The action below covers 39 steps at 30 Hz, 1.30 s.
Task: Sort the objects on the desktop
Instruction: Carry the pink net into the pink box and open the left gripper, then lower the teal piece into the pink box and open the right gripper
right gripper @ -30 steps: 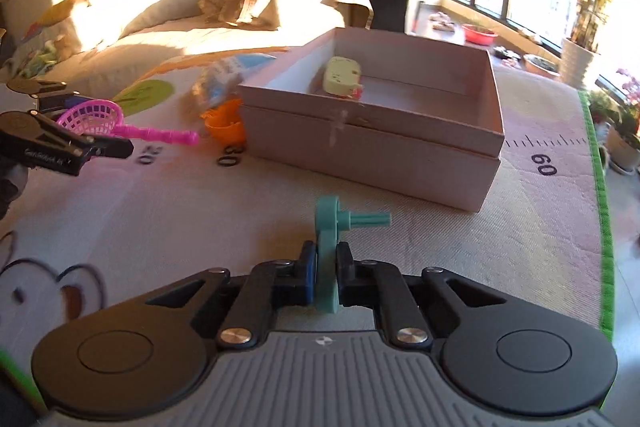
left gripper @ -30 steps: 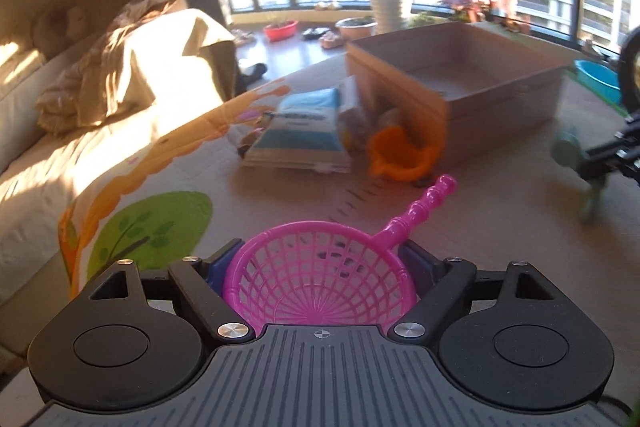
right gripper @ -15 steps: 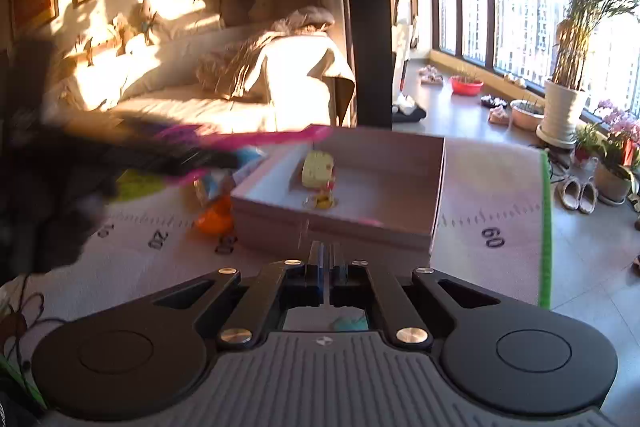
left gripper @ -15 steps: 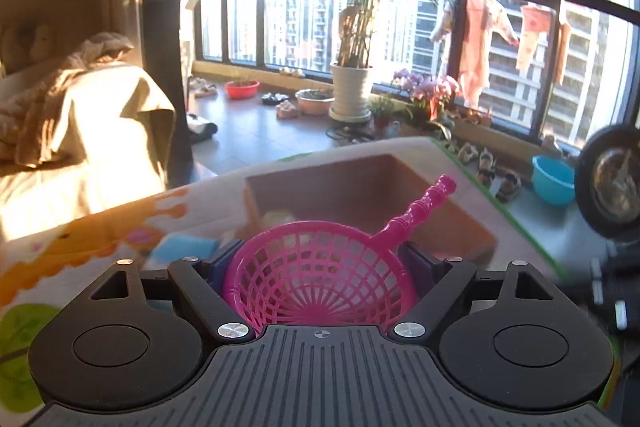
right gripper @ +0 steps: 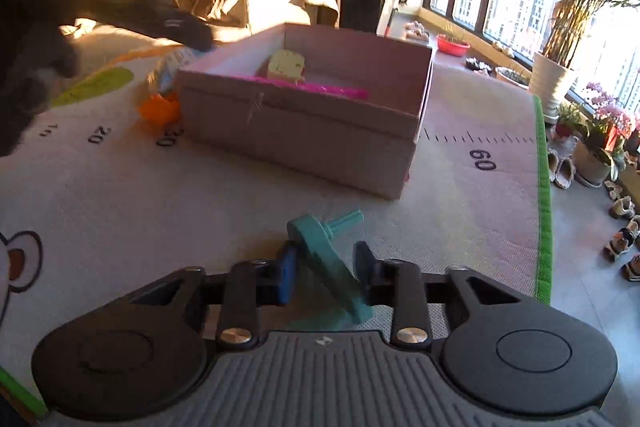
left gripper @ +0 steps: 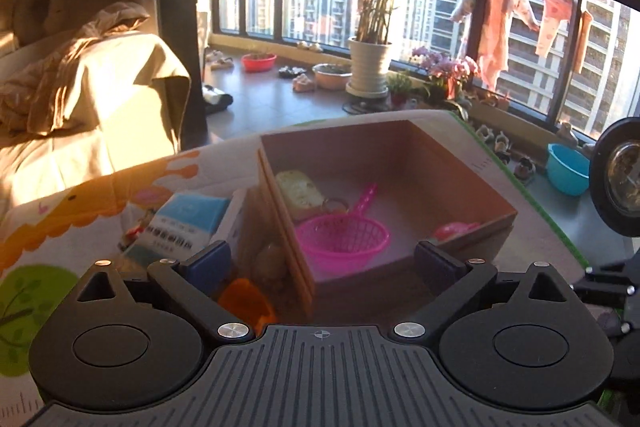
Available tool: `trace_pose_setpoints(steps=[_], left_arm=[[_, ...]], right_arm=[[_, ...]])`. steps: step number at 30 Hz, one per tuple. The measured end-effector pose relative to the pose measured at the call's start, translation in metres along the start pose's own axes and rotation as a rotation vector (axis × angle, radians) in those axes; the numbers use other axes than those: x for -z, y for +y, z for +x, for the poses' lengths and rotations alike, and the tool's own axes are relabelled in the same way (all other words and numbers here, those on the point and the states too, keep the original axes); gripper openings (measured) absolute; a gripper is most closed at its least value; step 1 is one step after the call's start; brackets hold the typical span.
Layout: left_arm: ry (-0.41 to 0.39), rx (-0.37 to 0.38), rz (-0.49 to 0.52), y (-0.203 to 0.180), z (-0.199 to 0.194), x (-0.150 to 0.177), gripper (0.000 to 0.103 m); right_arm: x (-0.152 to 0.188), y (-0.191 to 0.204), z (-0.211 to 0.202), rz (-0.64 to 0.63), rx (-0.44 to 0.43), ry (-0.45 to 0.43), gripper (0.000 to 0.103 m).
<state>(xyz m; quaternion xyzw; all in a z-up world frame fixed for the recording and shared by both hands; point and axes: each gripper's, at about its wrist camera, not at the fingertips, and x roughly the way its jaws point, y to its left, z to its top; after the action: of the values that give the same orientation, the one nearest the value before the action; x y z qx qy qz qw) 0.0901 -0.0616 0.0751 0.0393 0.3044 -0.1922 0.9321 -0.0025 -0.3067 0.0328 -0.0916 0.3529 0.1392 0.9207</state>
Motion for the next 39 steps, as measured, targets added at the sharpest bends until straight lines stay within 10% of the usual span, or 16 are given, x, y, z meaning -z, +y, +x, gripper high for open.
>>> trace_pose_setpoints(steps=[10,20,25,29,32,35,39], left_arm=[[0.092,-0.015,0.014,0.014,-0.024,0.074,0.101],[0.078,-0.041,-0.029,0.033,-0.014,0.078,0.101],[0.094,-0.023,-0.082,0.047,-0.008,0.078,0.101],[0.101,0.009,-0.085,0.045,-0.004,0.082,0.101],[0.093,0.022,-0.078,0.043,-0.007,0.083,0.102],[0.087,0.018,-0.077,0.042,-0.009,0.083,0.102],[0.08,0.008,-0.078,0.04,-0.012,0.084,0.102]], right_arm=[[-0.059,0.002,-0.028,0.051,-0.115,-0.106,0.004],[-0.142,-0.024,0.047,0.128,-0.012,-0.095,0.004],[-0.133,-0.03,0.033,0.132,-0.032,-0.077,0.019],[-0.118,-0.035,0.025,0.188,-0.07,-0.022,0.051],[-0.105,-0.03,0.023,0.207,-0.125,0.016,0.051],[-0.1,-0.016,0.021,0.136,-0.082,0.015,0.021],[-0.116,-0.01,0.015,0.111,-0.104,-0.012,0.018]])
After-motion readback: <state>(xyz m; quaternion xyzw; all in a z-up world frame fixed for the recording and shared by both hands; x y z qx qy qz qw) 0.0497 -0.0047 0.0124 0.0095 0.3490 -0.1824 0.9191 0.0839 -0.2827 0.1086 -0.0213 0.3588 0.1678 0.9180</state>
